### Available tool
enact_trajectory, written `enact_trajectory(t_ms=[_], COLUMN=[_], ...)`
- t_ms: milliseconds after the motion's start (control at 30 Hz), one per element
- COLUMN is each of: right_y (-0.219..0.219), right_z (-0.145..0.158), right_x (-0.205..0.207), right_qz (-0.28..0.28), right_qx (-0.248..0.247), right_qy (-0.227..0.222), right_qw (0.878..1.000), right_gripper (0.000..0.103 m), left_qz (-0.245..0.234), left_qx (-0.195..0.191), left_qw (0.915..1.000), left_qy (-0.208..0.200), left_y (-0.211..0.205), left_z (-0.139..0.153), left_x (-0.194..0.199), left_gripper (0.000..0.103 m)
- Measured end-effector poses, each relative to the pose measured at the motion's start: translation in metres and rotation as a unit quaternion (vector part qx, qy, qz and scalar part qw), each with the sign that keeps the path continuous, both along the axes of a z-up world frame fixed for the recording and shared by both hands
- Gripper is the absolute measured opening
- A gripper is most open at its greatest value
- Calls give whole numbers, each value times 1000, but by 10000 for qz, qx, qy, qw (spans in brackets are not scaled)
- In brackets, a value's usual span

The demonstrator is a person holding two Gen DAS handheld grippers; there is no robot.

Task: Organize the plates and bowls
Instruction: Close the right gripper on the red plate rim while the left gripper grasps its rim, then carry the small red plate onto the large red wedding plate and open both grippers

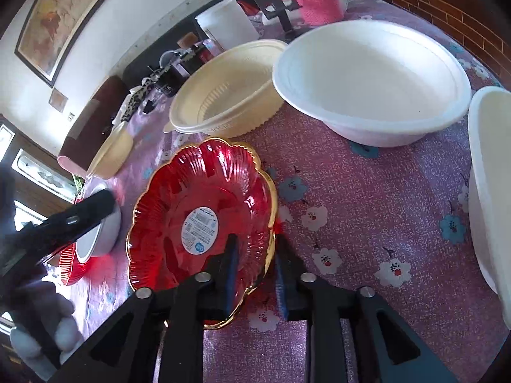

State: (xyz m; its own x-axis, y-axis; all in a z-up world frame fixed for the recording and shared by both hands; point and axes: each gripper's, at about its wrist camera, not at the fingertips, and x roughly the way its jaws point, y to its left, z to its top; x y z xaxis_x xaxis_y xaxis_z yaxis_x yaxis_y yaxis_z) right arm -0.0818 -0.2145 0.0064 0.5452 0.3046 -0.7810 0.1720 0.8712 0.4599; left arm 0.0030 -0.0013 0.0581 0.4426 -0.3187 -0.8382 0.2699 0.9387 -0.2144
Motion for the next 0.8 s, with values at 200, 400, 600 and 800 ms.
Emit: enact_trajectory(t_ms=[200,400,600,800], right_y=[1,3,4,1], right_z=[-1,-3,-2,4], right_x=[-4,-4,-2,-9], right_qz=[25,25,-76,-166], right_qx=[2,-19,-102,-43], right_qy=[-69,-108,-190,-381], right_qw=[10000,9999,9997,9991], right_gripper=[24,24,26,23], left_qz=[-109,-125,34,132], left_qx=[47,91,179,118], left_qw=[9988,9980,9985,9993], left_qy=[467,606,520,338], left_y=[-8,-12,-7,-1], left_z=[-24,-38,-38,-28], left_x=[15,15,8,-8], left_gripper=[61,45,24,24])
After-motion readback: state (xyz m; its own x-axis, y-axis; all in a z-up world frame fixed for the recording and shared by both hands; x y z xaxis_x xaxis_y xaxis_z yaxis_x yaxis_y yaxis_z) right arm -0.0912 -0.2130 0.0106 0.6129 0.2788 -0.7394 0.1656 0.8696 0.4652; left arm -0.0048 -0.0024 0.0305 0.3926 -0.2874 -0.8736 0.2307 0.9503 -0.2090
